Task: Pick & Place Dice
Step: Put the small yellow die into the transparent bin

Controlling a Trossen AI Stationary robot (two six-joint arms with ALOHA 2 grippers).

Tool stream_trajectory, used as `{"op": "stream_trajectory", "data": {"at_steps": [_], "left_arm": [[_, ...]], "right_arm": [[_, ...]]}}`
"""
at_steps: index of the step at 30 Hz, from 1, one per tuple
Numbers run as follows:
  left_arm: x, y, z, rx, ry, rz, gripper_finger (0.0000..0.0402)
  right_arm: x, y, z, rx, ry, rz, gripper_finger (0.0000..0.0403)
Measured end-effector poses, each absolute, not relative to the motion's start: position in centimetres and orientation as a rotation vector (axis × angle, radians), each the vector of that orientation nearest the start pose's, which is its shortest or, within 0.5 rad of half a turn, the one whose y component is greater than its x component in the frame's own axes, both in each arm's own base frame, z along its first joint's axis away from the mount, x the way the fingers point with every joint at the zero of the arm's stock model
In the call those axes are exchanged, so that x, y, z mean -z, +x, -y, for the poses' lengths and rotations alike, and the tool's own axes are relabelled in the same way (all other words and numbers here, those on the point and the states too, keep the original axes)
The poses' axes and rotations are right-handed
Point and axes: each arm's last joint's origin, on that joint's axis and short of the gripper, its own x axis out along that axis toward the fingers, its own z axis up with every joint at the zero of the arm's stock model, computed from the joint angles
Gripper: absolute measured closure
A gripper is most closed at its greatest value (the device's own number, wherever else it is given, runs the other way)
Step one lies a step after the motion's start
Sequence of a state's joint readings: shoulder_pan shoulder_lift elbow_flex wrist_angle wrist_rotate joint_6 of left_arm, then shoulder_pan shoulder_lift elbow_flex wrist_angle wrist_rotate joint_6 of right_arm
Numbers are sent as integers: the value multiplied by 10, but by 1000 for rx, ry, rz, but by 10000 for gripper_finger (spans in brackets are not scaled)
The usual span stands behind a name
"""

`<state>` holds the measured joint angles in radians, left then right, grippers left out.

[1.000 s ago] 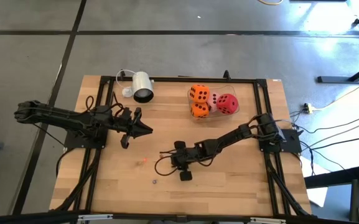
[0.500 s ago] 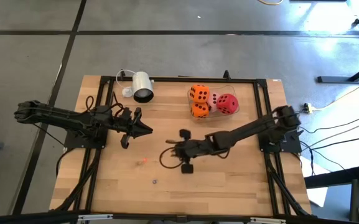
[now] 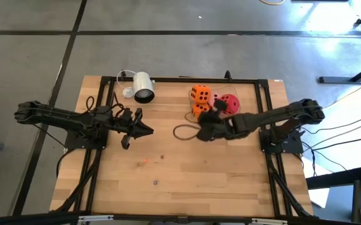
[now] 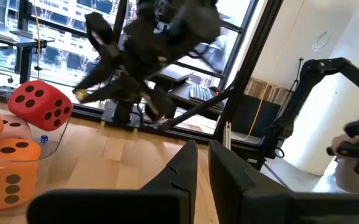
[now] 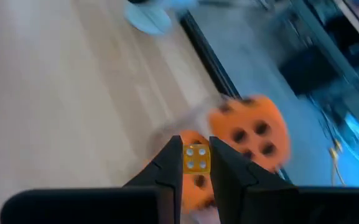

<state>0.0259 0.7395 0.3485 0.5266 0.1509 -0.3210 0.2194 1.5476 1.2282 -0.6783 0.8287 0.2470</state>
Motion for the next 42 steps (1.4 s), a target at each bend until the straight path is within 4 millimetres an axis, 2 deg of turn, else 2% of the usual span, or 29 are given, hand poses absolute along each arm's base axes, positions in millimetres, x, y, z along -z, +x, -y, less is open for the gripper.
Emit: {"op": "stream_trajectory", "data": {"at_steps": [8, 16, 22, 27, 35, 42], "left_arm": [[-257, 170, 0, 145, -308, 115, 368], [-257, 170, 0, 145, -306, 114, 368], [-257, 170, 0, 145, -306, 114, 368], [-257, 170, 0, 145, -306, 114, 368], [-256, 170, 0, 145, -298, 112, 368], [-256, 170, 0, 144, -299, 112, 368]], "right_arm": [[-271, 304, 2, 802, -192, -901, 346], [-266, 304, 32, 749, -35, -972, 342], [-247, 311, 50, 686, 56, -1080, 344], [-231, 312, 56, 642, 72, -1197, 342], [-228, 304, 55, 641, 55, -1285, 338], [-228, 304, 55, 658, 71, -1282, 307]]}}
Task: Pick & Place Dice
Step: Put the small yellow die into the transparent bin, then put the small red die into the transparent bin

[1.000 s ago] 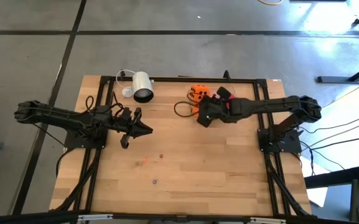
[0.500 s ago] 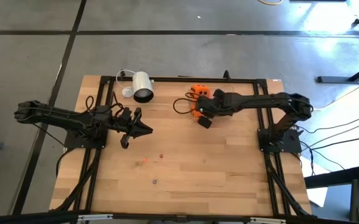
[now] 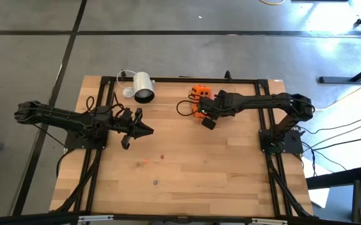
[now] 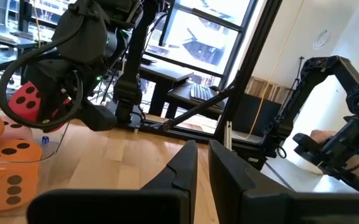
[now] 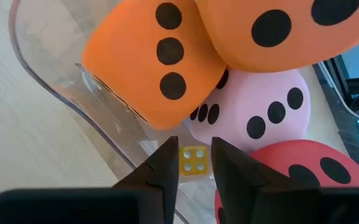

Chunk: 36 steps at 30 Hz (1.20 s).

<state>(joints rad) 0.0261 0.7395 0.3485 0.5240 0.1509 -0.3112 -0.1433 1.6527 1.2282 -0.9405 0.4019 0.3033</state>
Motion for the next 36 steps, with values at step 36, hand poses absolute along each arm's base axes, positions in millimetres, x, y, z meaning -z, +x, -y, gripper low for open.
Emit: {"op": "stream_trajectory", "data": {"at_steps": [36], "left_arm": [[-254, 170, 0, 139, -292, 85, 368]], "right_arm": [[-287, 325, -21, 435, -98, -721, 280]]}}
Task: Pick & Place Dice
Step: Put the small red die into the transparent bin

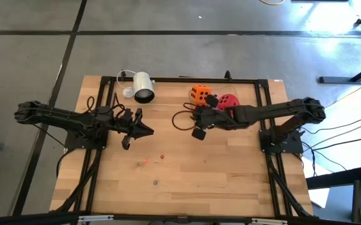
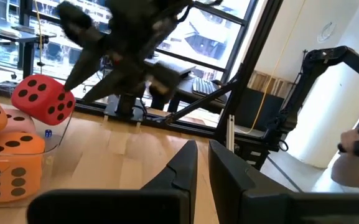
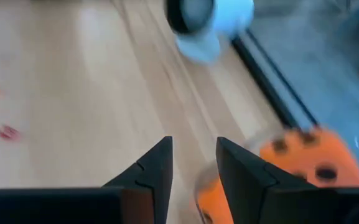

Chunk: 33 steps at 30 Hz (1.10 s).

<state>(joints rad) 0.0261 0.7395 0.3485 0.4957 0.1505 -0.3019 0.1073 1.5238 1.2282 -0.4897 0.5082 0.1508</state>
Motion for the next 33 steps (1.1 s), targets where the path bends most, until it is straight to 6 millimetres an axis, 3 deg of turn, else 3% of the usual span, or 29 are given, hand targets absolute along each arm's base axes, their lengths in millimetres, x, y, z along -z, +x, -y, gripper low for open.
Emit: {"op": "stream_trajectory", "data": {"at_steps": [5, 10, 17, 24, 28, 33], "left_arm": [[-253, 170, 0, 138, -293, 81, 368], [-248, 171, 0, 132, -336, 29, 368], [-246, 171, 0, 127, -249, 9, 368], [-249, 171, 0, 129, -293, 44, 368], [-251, 170, 0, 140, -274, 63, 368], [-251, 170, 5, 272, -296, 41, 368]], "right_arm": [[-304, 327, -46, 335, -147, -577, 280], [-306, 326, -65, 246, -191, -548, 280], [-310, 323, -91, 183, -151, -491, 280], [-315, 318, -124, 107, -73, -397, 280], [-317, 315, -147, 103, -77, -326, 280], [-321, 298, -177, 157, -149, -262, 280]]}}
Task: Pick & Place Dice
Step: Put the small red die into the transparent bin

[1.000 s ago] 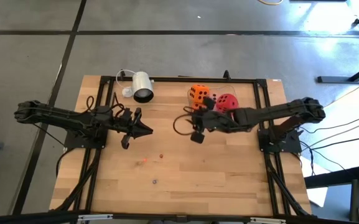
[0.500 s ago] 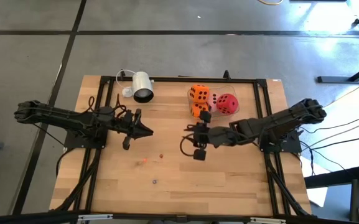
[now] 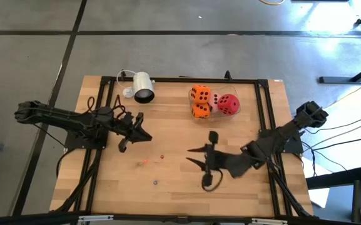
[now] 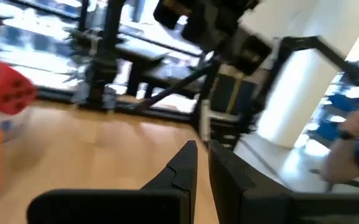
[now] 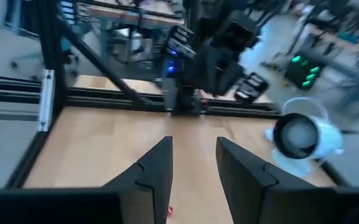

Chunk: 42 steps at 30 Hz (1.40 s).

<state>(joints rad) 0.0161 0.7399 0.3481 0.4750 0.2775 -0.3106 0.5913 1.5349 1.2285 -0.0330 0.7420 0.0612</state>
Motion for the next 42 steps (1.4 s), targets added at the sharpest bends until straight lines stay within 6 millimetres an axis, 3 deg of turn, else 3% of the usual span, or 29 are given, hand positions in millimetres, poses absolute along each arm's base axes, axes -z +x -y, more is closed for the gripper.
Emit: {"op": "stream_trajectory", "data": {"at_steps": [8, 14, 18, 22, 28, 33, 37, 42], "left_arm": [[-271, 174, 23, 282, -252, 139, 368], [-278, 197, 45, 207, -164, 76, 368], [-284, 217, 56, 99, -106, -89, 368], [-280, 233, 61, -47, -57, -282, 368], [-263, 248, 63, -94, -104, -383, 349], [-249, 246, 60, -158, -217, -508, 301], [-241, 243, 64, -110, -257, -598, 266], [-241, 242, 66, -139, -360, -599, 255]], "right_arm": [[-324, 275, -200, 374, -285, -218, 280], [-320, 272, -199, 431, -325, -240, 280], [-314, 270, -195, 475, -327, -267, 280], [-308, 265, -191, 551, -332, -285, 280], [-300, 259, -188, 584, -325, -311, 280], [-294, 254, -184, 607, -284, -331, 280], [-289, 245, -182, 643, -257, -324, 280], [-286, 233, -184, 693, -223, -259, 280]]}}
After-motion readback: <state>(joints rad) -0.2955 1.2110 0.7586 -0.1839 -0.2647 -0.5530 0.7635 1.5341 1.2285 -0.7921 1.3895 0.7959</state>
